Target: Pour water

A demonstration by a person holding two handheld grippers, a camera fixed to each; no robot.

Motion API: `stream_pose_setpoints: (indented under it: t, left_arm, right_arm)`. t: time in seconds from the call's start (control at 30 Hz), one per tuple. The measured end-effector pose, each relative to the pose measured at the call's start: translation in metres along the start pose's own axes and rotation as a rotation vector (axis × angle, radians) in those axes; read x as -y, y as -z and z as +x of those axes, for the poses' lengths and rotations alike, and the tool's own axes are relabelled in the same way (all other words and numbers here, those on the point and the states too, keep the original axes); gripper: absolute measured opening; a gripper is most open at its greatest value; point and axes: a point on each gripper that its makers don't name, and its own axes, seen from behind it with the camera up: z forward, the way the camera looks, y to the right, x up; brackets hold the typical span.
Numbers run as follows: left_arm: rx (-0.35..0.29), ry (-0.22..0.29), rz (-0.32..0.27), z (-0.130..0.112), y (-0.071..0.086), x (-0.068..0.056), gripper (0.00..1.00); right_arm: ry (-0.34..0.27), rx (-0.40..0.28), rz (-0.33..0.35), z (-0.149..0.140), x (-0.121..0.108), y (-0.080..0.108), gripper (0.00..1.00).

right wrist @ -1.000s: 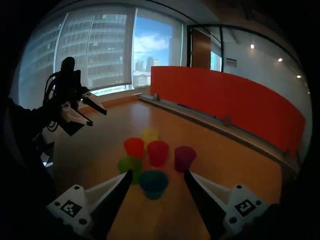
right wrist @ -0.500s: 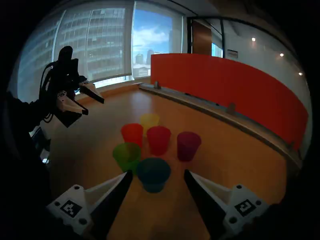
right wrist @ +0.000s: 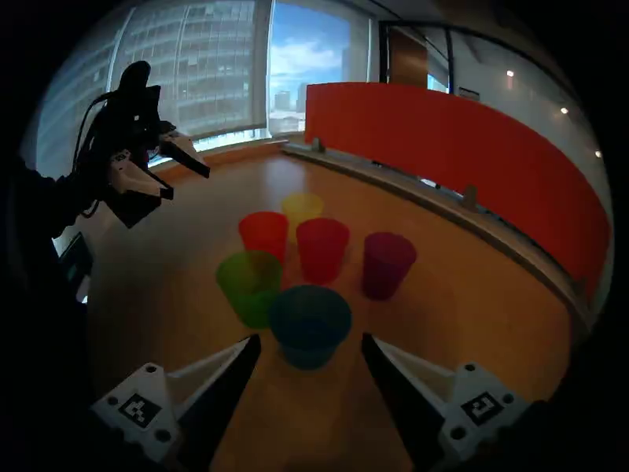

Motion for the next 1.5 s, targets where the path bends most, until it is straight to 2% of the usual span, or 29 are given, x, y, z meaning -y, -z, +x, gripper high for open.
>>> stream_pose_setpoints:
  t: [0.4,0.83,1.03,1.23,1.5]
  left_arm:
    - [0.009,-0.002,-0.003,-0.005,-0.002,0.001,0.86]
    - [0.021,-0.006,-0.006,-0.010,-0.003,0.000,0.86]
    - [0.023,-0.006,-0.007,-0.011,-0.003,0.001,0.86]
    - [0.026,-0.004,-0.005,-0.013,-0.003,0.002,0.86]
    - [0.025,-0.005,-0.007,-0.013,-0.002,0.001,0.86]
  right_arm:
    - [0.018,0.024,0.012,-0.005,0.003,-0.027,0.99]
    - [0.025,0.028,0.018,-0.001,0.001,-0.047,0.99]
    - [0.030,0.033,0.023,-0.003,0.002,-0.052,0.99]
    - [0.031,0.033,0.013,-0.004,0.000,-0.054,0.90]
    - [0.013,0.026,0.009,-0.005,-0.003,-0.051,0.89]
